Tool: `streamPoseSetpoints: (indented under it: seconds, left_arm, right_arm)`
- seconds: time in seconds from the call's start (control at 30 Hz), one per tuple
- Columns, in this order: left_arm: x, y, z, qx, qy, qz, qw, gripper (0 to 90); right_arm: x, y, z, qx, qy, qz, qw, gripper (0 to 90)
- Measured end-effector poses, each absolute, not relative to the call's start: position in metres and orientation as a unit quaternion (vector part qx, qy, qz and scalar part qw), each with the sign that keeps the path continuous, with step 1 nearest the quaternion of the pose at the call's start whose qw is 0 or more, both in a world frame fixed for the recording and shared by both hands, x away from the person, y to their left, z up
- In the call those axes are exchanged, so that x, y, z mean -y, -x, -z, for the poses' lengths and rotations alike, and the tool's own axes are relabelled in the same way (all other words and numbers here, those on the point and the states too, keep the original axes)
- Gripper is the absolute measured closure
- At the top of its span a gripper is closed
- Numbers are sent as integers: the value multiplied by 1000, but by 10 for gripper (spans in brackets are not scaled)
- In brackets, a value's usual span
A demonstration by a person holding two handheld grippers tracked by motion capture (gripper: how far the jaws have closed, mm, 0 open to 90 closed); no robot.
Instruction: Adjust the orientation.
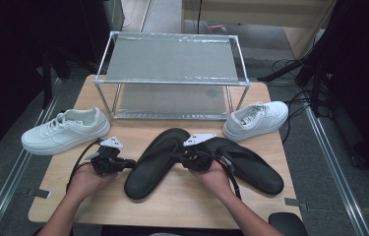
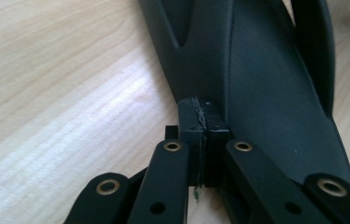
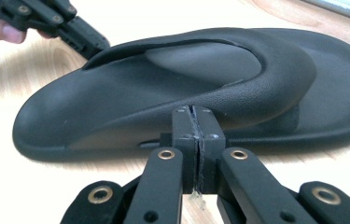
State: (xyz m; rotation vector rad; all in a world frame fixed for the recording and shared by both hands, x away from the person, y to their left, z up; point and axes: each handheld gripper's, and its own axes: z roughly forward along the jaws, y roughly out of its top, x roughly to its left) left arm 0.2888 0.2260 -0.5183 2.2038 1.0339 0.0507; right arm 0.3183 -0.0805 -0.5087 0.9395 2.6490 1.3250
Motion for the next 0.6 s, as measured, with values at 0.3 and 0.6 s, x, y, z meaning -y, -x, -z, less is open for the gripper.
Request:
streamPoseSetpoints:
  seconds: [0.3,0.6]
  left_arm:
    - [-215,-279,518,-389,-854,-11,344,900]
    - [-202,-272,519,-394,-851,-8,348,900]
  right_arm:
    - [81,-327,508,-851,-311,-423,20,896]
    - [83,-336,507,-847,-323,-423,23,897]
